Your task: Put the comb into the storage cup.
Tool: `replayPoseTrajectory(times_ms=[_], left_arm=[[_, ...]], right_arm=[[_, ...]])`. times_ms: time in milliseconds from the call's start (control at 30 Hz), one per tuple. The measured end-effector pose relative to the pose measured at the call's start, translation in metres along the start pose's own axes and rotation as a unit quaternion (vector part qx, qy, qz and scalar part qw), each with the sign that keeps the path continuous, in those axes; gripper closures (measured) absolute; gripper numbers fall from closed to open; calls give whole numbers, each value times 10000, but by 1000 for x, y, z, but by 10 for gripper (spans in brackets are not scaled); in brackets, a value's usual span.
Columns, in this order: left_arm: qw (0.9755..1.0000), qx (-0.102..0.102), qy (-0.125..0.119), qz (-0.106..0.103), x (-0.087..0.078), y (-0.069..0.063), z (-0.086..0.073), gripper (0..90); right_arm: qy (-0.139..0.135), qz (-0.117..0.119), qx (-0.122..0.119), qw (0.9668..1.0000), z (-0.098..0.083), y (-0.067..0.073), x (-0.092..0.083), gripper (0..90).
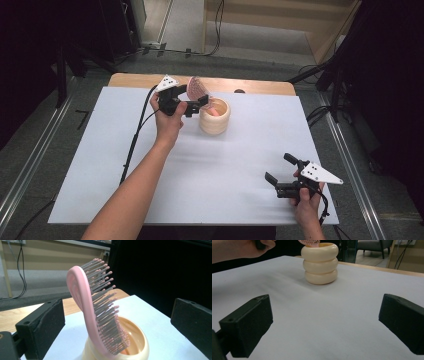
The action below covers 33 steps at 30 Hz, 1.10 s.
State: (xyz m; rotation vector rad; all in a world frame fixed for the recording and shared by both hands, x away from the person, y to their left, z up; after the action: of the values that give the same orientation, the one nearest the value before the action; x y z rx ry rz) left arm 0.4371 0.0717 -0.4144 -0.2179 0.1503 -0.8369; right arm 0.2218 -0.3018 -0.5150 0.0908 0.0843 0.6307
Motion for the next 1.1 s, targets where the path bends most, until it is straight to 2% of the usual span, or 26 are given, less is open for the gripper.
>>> replayPoseTrajectory(times_ms=[133,600,1100], left_arm=[[10000,49,5,-14,-6,-1,-1,0],[9989,470,7,20,-32,-5,-2,0],[9976,681,-10,92,-61,-6,-10,0]], right_arm=[[18,-9,-13,10000,0,0,0,0],[39,-15,-20,10000,0,0,1,0],[48,-22,-17,10000,0,1,1,0]])
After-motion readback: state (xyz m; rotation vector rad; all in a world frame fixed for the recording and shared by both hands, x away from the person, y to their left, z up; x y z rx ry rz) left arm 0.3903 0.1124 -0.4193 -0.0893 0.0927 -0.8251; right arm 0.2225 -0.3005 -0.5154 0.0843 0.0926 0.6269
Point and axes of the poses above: each handheld gripper's, and its own axes: x roughly forward along the jaws, z roughly out of its top, y roughly to its left, the point moved 1 cm from there along x, roughly forward along the jaws, and after that the axes turned 12 degrees about -y, right-handed, at the moved point
